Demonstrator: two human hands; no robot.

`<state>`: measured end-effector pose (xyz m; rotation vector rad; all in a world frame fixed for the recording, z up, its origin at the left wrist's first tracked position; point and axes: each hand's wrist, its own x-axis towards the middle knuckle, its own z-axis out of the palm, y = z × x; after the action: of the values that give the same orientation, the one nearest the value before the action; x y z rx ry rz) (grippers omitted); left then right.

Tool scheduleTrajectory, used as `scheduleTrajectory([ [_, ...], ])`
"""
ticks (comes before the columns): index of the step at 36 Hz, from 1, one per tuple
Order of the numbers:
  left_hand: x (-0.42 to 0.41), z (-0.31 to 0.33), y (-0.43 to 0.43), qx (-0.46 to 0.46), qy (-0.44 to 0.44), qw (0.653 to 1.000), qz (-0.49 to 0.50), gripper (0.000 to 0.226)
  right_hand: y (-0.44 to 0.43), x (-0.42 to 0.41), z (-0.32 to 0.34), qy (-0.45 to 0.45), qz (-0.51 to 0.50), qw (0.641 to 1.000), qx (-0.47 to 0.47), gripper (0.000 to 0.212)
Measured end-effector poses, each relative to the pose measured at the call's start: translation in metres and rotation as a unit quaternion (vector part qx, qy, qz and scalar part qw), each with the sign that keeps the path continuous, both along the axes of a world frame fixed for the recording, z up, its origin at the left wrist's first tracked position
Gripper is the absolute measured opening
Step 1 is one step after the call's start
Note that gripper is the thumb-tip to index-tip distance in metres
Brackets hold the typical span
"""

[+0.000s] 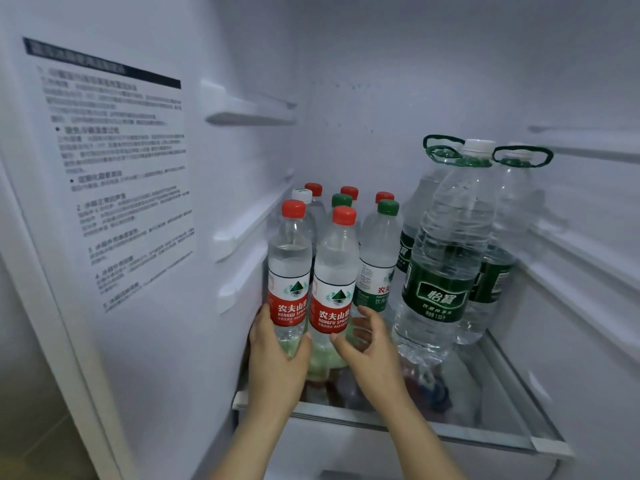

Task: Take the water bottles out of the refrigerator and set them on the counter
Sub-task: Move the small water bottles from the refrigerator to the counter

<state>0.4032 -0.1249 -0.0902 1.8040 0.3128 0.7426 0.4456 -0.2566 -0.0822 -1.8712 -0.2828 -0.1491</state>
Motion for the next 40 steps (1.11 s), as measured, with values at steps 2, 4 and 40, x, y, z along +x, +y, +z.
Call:
scheduleTrajectory([
  [2, 0.001, 0.0, 0.0, 0.002, 0.001, 1.0, 0.001, 0.074, 0.001, 0.004, -0.001, -0.007, -0.003, 1.0, -0.005, 0.065],
  [4, 0.002, -0.001, 0.001, 0.007, 0.001, 1.0, 0.001, 0.073, 0.003, 0.007, 0.0, -0.013, 0.0, 1.0, -0.011, 0.066],
  [40, 0.001, -0.002, 0.0, 0.052, 0.031, 0.998, -0.011, 0.07, -0.001, 0.006, -0.008, -0.021, 0.018, 0.999, 0.034, 0.057],
])
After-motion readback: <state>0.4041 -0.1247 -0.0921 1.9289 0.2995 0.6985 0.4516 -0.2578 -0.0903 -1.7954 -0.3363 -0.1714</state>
